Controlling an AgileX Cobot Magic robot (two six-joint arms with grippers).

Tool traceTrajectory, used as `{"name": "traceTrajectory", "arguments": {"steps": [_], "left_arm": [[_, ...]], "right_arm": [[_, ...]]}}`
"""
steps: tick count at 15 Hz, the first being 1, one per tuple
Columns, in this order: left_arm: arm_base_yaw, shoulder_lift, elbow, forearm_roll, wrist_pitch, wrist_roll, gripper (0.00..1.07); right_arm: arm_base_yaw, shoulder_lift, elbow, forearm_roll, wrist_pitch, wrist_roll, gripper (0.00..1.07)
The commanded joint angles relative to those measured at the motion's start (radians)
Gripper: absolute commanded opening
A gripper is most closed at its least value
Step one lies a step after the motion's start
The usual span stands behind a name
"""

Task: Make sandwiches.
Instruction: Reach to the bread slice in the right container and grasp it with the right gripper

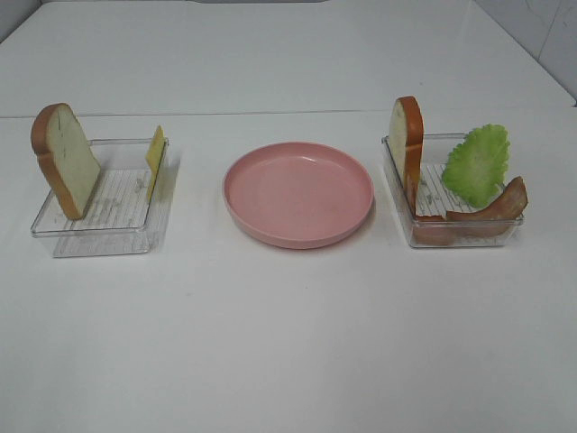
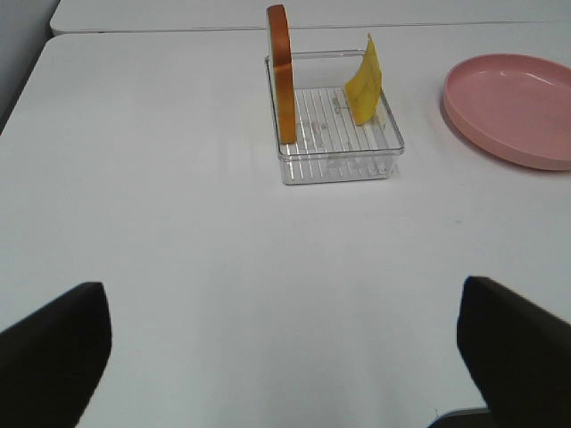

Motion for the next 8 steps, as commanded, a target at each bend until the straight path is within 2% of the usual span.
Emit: {"name": "traceTrajectory", "arguments": {"steps": [1,8], "left_arm": [[-0.006,-0.015,0.002,-0.006,-0.011,0.0,0.98],[-0.006,-0.015,0.002,-0.006,-0.011,0.0,0.98]], "right_arm": [[-0.004,-0.022,0.003,0.0,-0.007,-0.009,0.96],[-0.004,-0.022,0.003,0.0,-0.007,-0.009,0.96]]}}
